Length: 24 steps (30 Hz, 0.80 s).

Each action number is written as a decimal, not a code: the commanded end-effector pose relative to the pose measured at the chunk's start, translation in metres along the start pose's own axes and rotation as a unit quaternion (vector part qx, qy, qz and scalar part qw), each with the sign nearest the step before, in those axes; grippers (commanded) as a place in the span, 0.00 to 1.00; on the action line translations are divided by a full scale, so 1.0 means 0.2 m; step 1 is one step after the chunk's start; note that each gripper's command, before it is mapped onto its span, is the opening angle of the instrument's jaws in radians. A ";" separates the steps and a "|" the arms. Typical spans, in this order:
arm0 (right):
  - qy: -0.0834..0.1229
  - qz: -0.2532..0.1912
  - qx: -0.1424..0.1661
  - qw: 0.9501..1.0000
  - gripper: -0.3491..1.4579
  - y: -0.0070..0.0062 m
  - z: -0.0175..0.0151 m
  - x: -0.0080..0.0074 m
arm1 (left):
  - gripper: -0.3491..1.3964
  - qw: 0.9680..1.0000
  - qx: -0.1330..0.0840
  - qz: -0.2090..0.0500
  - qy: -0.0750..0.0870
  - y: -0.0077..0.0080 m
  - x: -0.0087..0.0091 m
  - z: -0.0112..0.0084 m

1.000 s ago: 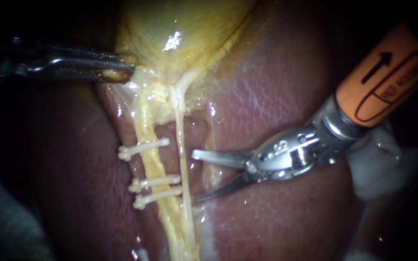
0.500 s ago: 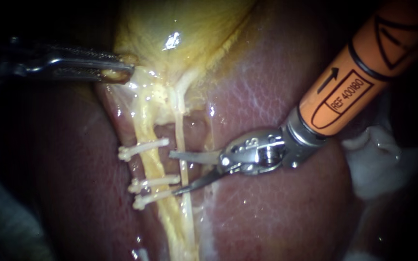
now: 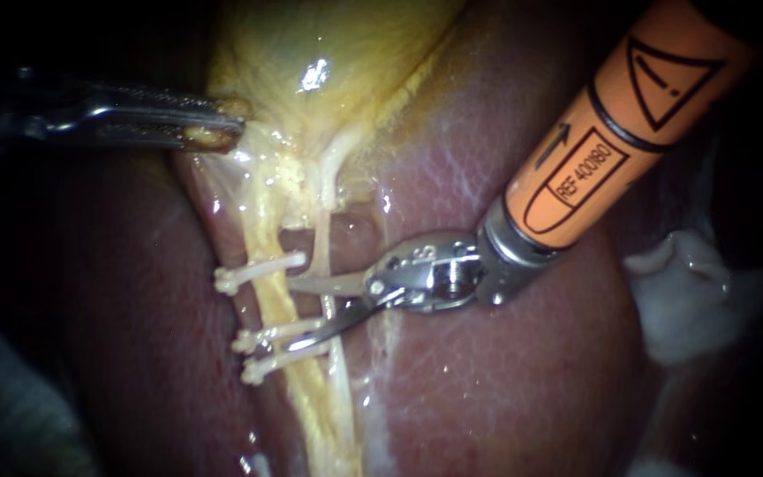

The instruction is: Go to the cutting position left tube

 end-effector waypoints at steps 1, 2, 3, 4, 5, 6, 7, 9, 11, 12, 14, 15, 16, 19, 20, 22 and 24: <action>0.005 0.003 0.006 1.000 0.99 0.000 0.002 0.001 | 0.00 1.000 0.000 0.000 0.000 0.000 0.000 0.000; 0.010 0.004 0.011 1.000 0.99 0.000 0.003 0.002 | 0.00 1.000 0.000 0.000 0.000 0.000 0.000 0.000; 0.015 0.004 0.015 1.000 0.99 0.000 0.004 0.003 | 0.00 1.000 0.000 0.000 0.000 0.000 0.000 0.000; 0.020 0.005 0.021 1.000 0.99 -0.001 0.006 0.003 | 0.00 1.000 0.000 0.000 0.000 0.000 0.000 0.000; 0.025 0.006 0.026 0.999 0.98 -0.001 0.007 0.004 | 0.00 1.000 0.000 0.000 0.000 0.000 0.000 0.000; 0.030 0.007 0.031 0.999 0.98 -0.001 0.009 0.005 | 0.00 1.000 0.000 0.000 0.000 0.000 0.000 0.001; 0.032 0.008 0.035 0.999 0.98 -0.001 0.010 0.006 | 0.00 1.000 0.000 0.000 0.000 0.000 0.000 0.001; 0.040 0.012 0.041 0.998 0.98 -0.001 0.013 0.008 | 0.00 1.000 0.000 0.000 0.000 0.000 0.000 0.001; 0.045 0.013 0.047 0.998 0.97 -0.001 0.017 0.010 | 0.00 1.000 0.000 0.000 0.000 0.000 0.000 0.001; 0.046 0.012 0.048 0.998 0.96 -0.001 0.018 0.011 | 0.00 1.000 0.000 0.000 0.000 0.000 0.001 0.001; 0.047 0.015 0.050 0.998 0.96 0.000 0.022 0.013 | 0.00 1.000 0.001 0.000 0.000 0.000 0.001 0.001; 0.050 0.015 0.050 0.997 0.96 0.001 0.024 0.014 | 0.00 1.000 0.001 0.000 0.000 0.000 0.001 0.001; 0.053 0.015 0.050 0.997 0.96 0.001 0.025 0.015 | 0.00 1.000 0.001 0.000 0.000 0.000 0.001 0.001; 0.058 0.018 0.050 0.997 0.96 0.002 0.029 0.017 | 0.00 1.000 0.001 0.000 0.000 0.000 0.001 0.001; 0.058 0.018 0.051 0.997 0.96 0.001 0.029 0.017 | 0.00 1.000 0.001 0.000 0.000 0.000 0.001 0.001; 0.059 0.018 0.052 0.997 0.96 0.000 0.029 0.018 | 0.00 1.000 0.001 0.000 0.000 0.000 0.001 0.001; 0.061 0.021 0.054 0.997 0.96 -0.002 0.029 0.019 | 0.00 1.000 0.001 0.000 0.000 0.000 0.001 0.001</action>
